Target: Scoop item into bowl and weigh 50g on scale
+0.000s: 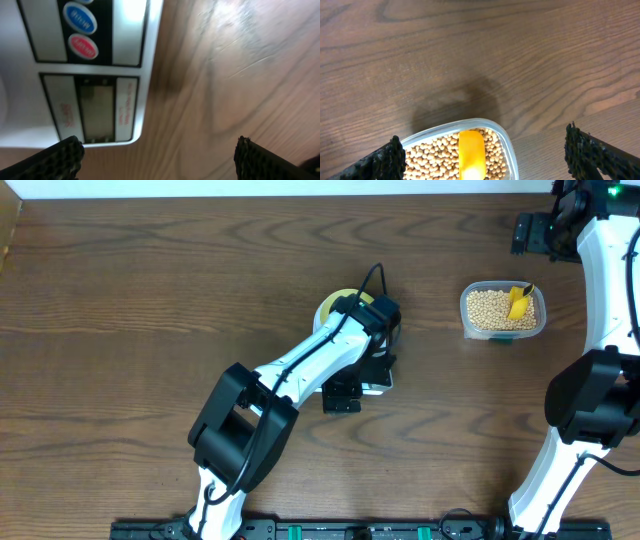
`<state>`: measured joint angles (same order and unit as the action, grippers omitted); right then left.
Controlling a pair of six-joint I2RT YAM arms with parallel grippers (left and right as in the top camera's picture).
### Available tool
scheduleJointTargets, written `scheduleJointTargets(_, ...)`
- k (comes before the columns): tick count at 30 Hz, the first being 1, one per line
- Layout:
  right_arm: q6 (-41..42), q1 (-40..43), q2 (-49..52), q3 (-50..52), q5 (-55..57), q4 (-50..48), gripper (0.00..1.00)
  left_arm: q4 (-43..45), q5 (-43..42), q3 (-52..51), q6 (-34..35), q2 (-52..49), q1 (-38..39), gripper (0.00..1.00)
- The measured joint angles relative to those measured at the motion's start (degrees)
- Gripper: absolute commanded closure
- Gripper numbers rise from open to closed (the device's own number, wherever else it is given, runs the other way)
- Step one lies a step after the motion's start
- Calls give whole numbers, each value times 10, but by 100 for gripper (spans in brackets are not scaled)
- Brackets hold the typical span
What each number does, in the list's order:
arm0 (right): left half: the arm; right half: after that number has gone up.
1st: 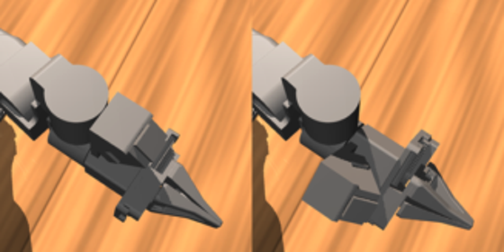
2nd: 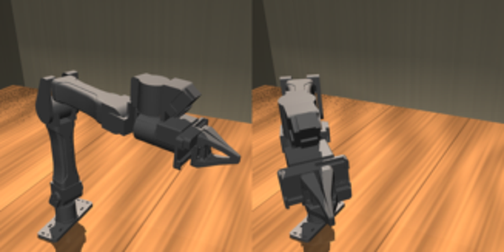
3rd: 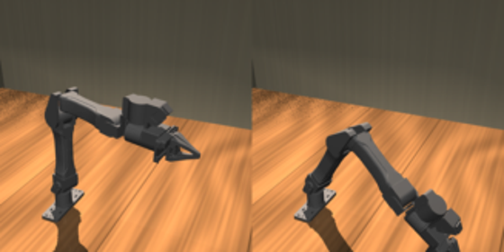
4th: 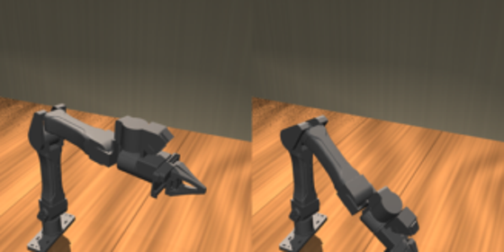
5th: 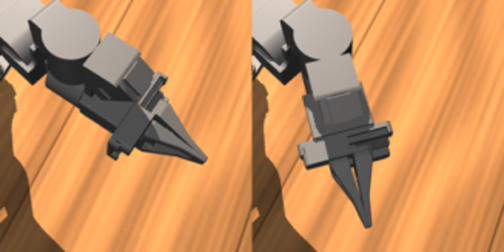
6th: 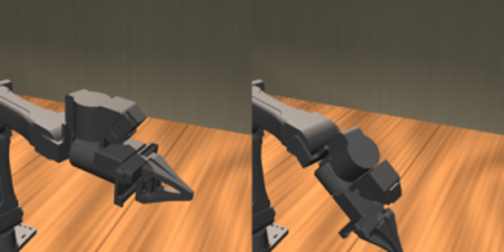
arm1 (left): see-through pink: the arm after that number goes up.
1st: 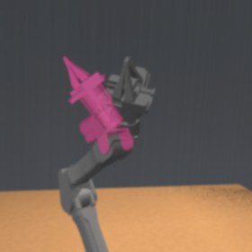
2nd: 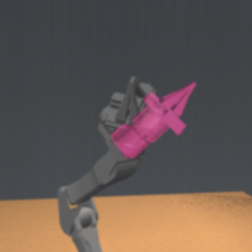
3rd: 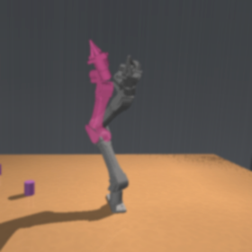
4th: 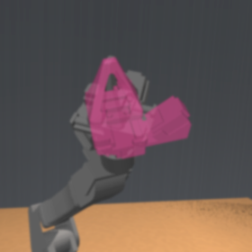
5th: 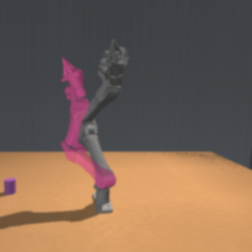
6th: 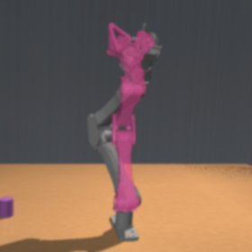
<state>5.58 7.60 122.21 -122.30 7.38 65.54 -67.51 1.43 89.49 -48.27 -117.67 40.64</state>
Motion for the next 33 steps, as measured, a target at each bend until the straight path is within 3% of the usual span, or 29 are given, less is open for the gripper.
scheduleJointTargets(8,0,0,0,0,0,0,1,-11,43,0,-3,0,12,2)
scheduleJointTargets(18,0,0,0,0,0,0,1,-22,-36,0,-168,9,-18,2)
scheduleJointTargets(33,0,0,0,0,0,0,1,5,-89,-7,-290,10,-31,2)
